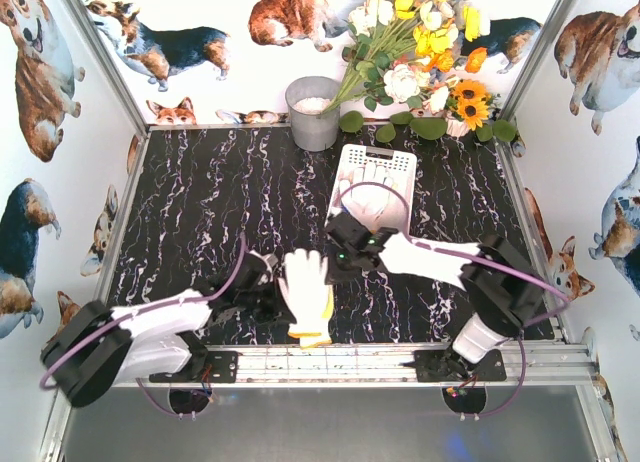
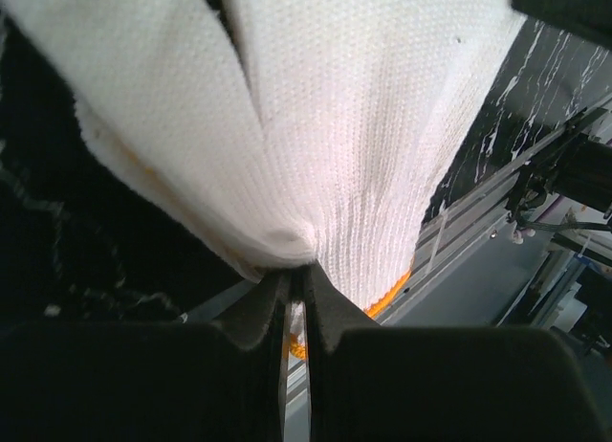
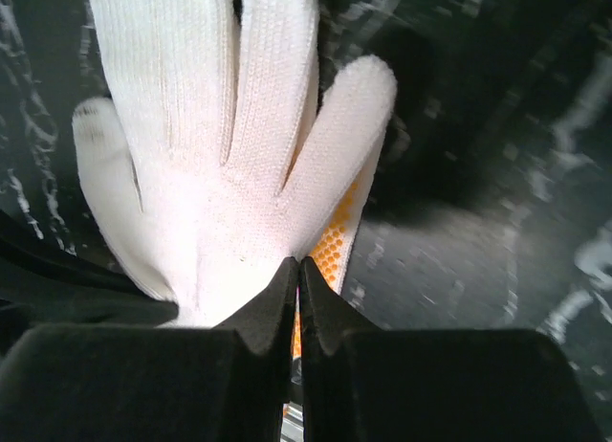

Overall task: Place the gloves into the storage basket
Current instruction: Pair the glove with the glove.

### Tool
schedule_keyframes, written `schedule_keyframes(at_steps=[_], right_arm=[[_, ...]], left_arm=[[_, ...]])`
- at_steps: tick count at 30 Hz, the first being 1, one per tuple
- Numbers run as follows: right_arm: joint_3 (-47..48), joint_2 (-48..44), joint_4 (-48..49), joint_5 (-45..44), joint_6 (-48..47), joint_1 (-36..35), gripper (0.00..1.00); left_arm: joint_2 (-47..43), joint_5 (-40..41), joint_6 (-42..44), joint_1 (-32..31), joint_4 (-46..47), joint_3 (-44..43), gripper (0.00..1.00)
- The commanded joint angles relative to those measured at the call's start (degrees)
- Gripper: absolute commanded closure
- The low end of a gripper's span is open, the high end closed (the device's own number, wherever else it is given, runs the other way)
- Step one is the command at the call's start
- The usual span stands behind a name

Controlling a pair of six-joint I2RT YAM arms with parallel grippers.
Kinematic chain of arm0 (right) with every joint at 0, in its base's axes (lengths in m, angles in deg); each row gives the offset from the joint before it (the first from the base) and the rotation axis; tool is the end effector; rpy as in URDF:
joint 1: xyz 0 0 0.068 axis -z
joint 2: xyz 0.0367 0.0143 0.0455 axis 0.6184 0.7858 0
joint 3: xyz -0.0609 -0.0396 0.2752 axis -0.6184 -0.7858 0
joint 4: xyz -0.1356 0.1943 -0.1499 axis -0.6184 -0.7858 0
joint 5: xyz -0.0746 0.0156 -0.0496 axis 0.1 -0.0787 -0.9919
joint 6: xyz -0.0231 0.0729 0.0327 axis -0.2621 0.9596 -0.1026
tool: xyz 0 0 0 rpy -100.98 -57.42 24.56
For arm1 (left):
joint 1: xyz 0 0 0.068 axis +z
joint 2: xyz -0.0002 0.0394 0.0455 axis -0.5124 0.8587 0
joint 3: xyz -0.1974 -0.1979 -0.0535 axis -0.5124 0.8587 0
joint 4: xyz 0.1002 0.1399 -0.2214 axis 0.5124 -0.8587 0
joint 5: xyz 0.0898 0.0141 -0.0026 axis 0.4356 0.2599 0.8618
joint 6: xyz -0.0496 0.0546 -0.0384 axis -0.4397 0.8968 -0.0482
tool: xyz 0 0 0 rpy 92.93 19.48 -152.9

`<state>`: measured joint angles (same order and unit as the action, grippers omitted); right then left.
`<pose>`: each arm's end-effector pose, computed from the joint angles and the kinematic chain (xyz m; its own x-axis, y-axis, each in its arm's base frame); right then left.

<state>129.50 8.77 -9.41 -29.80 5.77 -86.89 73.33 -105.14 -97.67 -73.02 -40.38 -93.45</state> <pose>0.2272 0.2711 0.1424 -0.9547 -0.0749 -0.2881 -0.1899 0.8986 0.3956 0.1349 -0.1567 0.0941 -0.9775 -0.1798 -0.1098 -0.0581 0.7308 -0.6801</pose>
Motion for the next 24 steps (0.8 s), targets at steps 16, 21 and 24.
schedule_keyframes(at_steps=[16, 21, 24], right_arm=[[-7.90, -16.72, -1.61, -5.22, 3.86, 5.09, 1.00], [-8.97, -19.27, -1.30, -3.96, 4.21, 4.93, 1.00], [-9.92, -20.95, -0.97, -4.01, 4.04, 4.51, 1.00]], left_arm=[[4.91, -4.17, 7.69, -1.37, -1.46, -10.59, 1.00], [2.18, -4.51, 7.08, -2.62, -3.36, -10.16, 1.00], [1.45, -4.33, 6.58, -3.78, -3.40, -10.20, 1.00]])
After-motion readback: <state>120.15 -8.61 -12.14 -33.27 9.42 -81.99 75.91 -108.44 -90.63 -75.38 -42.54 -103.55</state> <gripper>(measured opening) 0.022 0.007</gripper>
